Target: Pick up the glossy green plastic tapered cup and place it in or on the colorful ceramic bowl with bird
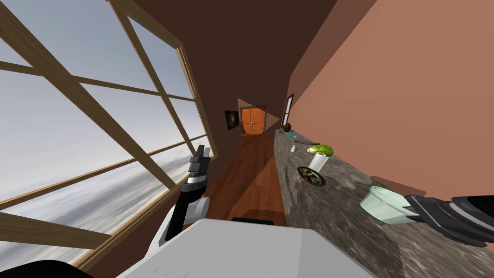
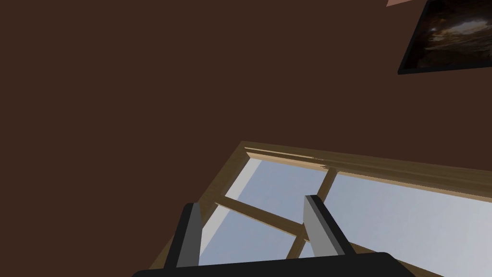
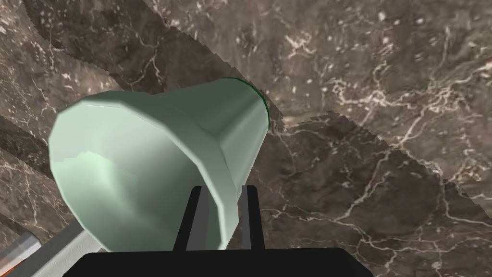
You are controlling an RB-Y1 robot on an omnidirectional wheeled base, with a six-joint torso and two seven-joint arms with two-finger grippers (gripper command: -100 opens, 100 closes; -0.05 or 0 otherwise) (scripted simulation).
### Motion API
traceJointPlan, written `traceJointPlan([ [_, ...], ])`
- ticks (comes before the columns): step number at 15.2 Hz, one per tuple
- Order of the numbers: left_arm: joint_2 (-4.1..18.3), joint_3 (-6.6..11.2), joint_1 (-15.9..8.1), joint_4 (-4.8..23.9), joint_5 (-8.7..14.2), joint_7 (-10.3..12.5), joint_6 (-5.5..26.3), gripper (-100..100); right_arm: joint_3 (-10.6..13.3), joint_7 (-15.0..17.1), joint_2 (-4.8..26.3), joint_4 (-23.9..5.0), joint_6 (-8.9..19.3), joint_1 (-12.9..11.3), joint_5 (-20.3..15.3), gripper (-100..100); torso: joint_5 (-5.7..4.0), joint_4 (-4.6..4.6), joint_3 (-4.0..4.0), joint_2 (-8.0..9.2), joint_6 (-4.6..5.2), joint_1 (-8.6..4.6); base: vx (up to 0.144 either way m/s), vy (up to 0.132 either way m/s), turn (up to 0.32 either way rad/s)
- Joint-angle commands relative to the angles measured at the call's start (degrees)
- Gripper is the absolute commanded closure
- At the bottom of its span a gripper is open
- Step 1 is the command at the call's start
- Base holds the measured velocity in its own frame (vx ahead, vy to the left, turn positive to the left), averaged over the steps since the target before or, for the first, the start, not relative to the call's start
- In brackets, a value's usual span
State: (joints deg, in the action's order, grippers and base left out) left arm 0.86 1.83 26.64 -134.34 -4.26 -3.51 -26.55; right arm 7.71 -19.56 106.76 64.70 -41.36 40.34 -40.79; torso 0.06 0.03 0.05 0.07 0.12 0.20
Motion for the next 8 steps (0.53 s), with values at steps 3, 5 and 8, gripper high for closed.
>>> traceJointPlan([
  [3, 0.0, 0.0, 0.0, 0.0, 0.0, 0.0, 0.0, 0, -0.7, 0.6, 2.3, 0.8, -2.2, -2.1, -0.5, 100, 0.08, 0.02, 0.01, -0.01, -0.06, 0.04, 0.012, 0.009, 0.0],
  [5, 0.0, 0.0, 0.0, 0.0, 0.0, 0.0, 0.0, 0, -1.0, 0.6, 2.9, 1.0, -2.6, -2.2, -0.4, 100, 0.14, 0.02, -0.02, -0.06, -0.13, 0.16, 0.02, 0.015, 0.017],
  [8, 0.0, 0.0, 0.0, 0.0, 0.0, 0.0, 0.0, 0, -1.0, 0.6, 2.9, 1.0, -2.6, -2.2, 4.4, 100, 0.13, 0.06, 0.03, 0.0, -0.11, 0.15, 0.007, 0.005, 0.005],
])
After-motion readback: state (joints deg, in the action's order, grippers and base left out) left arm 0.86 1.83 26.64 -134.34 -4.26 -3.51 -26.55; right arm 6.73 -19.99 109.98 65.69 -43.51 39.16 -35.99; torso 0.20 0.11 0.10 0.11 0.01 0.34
